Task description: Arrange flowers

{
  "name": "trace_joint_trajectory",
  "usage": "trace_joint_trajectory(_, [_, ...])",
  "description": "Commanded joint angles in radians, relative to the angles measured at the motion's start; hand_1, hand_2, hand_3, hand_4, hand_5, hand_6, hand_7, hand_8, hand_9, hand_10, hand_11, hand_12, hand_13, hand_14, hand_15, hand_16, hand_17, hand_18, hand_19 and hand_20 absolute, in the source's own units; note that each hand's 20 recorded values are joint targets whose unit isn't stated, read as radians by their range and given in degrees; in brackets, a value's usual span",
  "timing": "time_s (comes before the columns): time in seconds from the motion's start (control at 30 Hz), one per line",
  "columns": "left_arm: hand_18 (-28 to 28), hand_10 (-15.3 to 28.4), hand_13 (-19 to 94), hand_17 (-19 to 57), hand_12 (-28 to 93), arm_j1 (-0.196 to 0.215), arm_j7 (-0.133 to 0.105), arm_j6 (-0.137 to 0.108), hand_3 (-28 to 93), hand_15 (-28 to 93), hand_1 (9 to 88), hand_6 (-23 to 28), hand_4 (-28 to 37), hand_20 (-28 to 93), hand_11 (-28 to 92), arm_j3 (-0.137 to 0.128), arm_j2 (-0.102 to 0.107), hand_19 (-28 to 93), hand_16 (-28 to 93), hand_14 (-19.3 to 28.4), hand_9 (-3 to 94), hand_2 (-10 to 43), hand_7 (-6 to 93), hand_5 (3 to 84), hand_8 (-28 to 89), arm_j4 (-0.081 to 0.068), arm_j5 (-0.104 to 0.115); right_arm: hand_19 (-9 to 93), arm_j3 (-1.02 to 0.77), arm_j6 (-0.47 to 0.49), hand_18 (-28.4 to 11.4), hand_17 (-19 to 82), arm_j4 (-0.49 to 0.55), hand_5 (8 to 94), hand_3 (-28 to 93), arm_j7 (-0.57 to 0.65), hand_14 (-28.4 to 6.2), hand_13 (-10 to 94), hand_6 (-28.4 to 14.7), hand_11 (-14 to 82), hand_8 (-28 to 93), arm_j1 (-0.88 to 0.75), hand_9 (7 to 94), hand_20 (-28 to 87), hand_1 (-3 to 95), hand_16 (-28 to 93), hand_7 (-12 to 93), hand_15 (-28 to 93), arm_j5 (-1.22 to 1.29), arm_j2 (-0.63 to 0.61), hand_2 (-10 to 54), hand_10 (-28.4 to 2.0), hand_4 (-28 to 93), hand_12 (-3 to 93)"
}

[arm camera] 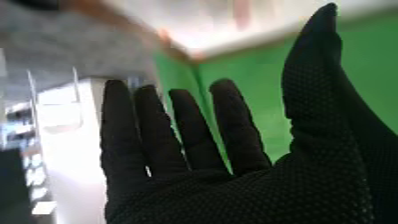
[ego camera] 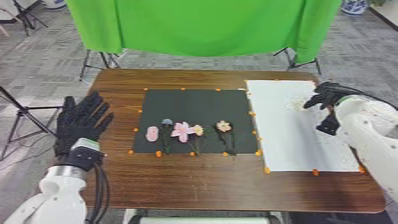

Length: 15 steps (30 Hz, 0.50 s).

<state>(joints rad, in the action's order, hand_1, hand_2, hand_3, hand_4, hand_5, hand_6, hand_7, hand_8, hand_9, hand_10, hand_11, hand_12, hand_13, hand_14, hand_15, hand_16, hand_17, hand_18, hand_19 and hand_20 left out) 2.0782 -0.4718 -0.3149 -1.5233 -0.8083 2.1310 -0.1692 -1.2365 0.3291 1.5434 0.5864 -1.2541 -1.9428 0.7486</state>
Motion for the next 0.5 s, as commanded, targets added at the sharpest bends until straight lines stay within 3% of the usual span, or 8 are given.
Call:
trace_joint_trajectory(0.03, [13.1, 13.2, 15, -9.2, 8, 0.050, 0.002, 0.038, 51, 25, 28.9, 8.2, -28.3, 6, 16, -0.010, -0.023, 36, -7, 12.2, 26.9, 20.3, 13.8, 39.2, -9, 0.000, 0.010, 43, 0.102, 0.014, -15.8, 13, -0.106, 27.5, 81, -0.076, -14.7, 24, -2.1, 9.8, -14, 0.081, 25.1, 12, 31.5, 9, 19, 19, 0.030, 0.073, -0.4, -11.0, -28, 9.0])
trace_joint_trajectory(0.13, [13.2, 13.3, 15, -9.2, 9, 0.040, -0.016, 0.028, 55, 25, 26.0, 8.2, -28.3, 6, 16, -0.001, -0.011, 36, -7, 12.4, 27.3, 19.4, 13.9, 39.5, -9, -0.005, 0.026, 44, 0.101, 0.025, -15.5, 14, -0.106, 27.4, 81, -0.096, -14.2, 25, -1.8, 11.2, -15, 0.062, 24.5, 12, 34.0, 9, 21, 20, 0.007, 0.079, -0.2, -10.8, -28, 7.6])
trace_joint_trajectory(0.17, [13.2, 13.3, 15, -9.2, 9, 0.047, -0.004, 0.038, 56, 25, 25.7, 8.1, -28.3, 6, 16, -0.014, -0.015, 36, -7, 12.5, 27.5, 19.1, 14.0, 39.7, -9, -0.003, 0.026, 44, 0.105, 0.022, -15.7, 15, -0.099, 28.2, 81, -0.085, -13.9, 26, -1.7, 12.3, -16, 0.051, 25.4, 12, 34.7, 8, 22, 21, -0.017, 0.075, -0.3, -10.5, -28, 7.0])
trace_joint_trajectory(0.2, [13.3, 13.3, 15, -9.1, 9, 0.047, -0.005, 0.042, 57, 25, 25.2, 8.0, -28.3, 6, 16, -0.014, -0.011, 36, -7, 12.5, 27.6, 18.9, 14.1, 39.9, -9, -0.002, 0.033, 47, 0.120, 0.008, -16.1, 16, -0.094, 32.3, 81, -0.081, -12.9, 31, -1.2, 13.1, -17, 0.044, 29.9, 13, 36.3, 9, 23, 23, -0.035, 0.069, -0.8, -10.2, -28, 7.0])
trace_joint_trajectory(0.33, [13.2, 13.4, 15, -9.1, 9, 0.033, 0.014, 0.048, 59, 25, 24.5, 7.8, -28.3, 6, 16, -0.010, -0.014, 36, -6, 12.5, 28.0, 18.3, 14.7, 40.3, -9, -0.009, 0.021, 57, 0.135, -0.044, -15.5, 24, -0.083, 57.1, 72, -0.096, -8.5, 54, 2.9, 16.6, -11, -0.003, 62.3, 18, 47.7, 14, 30, 28, -0.099, 0.065, -3.5, -8.1, -28, 13.4])
trace_joint_trajectory(0.4, [13.2, 13.4, 16, -8.9, 9, 0.031, 0.015, 0.046, 60, 25, 23.7, 7.9, -28.3, 6, 16, -0.005, -0.011, 36, -6, 12.6, 28.3, 17.9, 14.8, 40.4, -9, -0.010, 0.022, 58, 0.126, -0.108, -14.7, 26, -0.067, 66.4, 67, -0.131, -5.7, 63, 4.3, 9.1, -7, -0.046, 76.7, 22, 54.0, 26, 35, 26, -0.082, 0.053, -5.6, -5.9, -28, 28.2])
trace_joint_trajectory(0.43, [13.2, 13.5, 16, -8.9, 9, 0.035, 0.003, 0.039, 61, 25, 23.6, 8.0, -28.3, 6, 16, -0.002, -0.007, 36, -6, 12.7, 28.8, 17.7, 14.9, 40.6, -9, -0.006, 0.034, 59, 0.119, -0.129, -14.7, 27, -0.055, 68.2, 67, -0.129, -4.9, 65, 4.6, 7.7, -6, -0.058, 80.1, 23, 55.2, 30, 36, 25, -0.050, 0.051, -5.8, -5.5, -28, 31.4])
trace_joint_trajectory(0.5, [13.2, 13.7, 17, -8.9, 9, 0.037, -0.002, 0.050, 64, 27, 22.5, 8.2, -28.3, 7, 16, -0.005, -0.002, 36, -6, 13.3, 29.5, 17.2, 15.1, 40.8, -9, -0.005, 0.046, 59, 0.118, -0.218, -14.6, 28, -0.018, 70.9, 65, -0.133, -3.3, 69, 4.9, 7.2, -5, -0.080, 84.7, 25, 57.0, 36, 36, 25, -0.035, 0.030, -6.0, -4.9, -28, 35.8])
